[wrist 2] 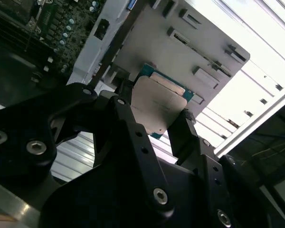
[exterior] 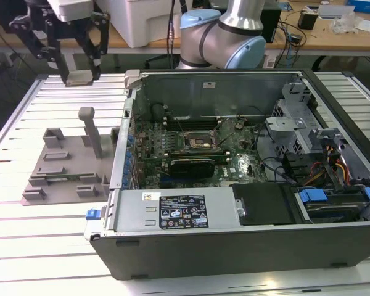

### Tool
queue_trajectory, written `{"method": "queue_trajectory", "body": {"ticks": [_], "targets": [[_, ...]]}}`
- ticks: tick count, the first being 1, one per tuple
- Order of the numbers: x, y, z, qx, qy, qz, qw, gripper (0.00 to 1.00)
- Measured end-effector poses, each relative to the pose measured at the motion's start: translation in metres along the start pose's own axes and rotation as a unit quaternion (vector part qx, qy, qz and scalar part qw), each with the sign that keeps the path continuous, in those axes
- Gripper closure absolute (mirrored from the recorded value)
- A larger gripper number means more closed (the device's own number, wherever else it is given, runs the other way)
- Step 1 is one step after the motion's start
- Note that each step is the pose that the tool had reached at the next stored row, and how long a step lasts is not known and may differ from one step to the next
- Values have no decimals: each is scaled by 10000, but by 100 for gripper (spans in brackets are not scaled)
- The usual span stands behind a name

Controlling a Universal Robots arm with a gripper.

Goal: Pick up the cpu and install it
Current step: 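Pick up the cpu and move it towards the insertion slot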

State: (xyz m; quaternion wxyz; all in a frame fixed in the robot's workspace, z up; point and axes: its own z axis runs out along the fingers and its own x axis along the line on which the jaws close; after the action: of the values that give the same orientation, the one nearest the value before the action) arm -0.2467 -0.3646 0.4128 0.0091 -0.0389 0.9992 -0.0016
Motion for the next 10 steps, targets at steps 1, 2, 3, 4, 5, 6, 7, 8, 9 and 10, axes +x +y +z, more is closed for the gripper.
{"method": "queue_trajectory", "body": {"ticks": [1,2,3,4,5,6,7,8,9,10], "targets": [[-27,-2,0,0,0,-1,10000,45],[-94,-7,2,0,0,-1,10000,45],[-149,-11,2,0,1,0,10000,45],[-217,-16,3,1,1,0,10000,45],[-253,-19,5,0,1,0,10000,45],[-292,-22,6,0,1,-1,10000,45],[-350,-26,6,0,1,0,10000,45],[-392,-29,7,0,1,0,10000,45],[-440,-33,8,0,1,0,10000,45],[-485,-37,8,0,1,-1,10000,45]]}}
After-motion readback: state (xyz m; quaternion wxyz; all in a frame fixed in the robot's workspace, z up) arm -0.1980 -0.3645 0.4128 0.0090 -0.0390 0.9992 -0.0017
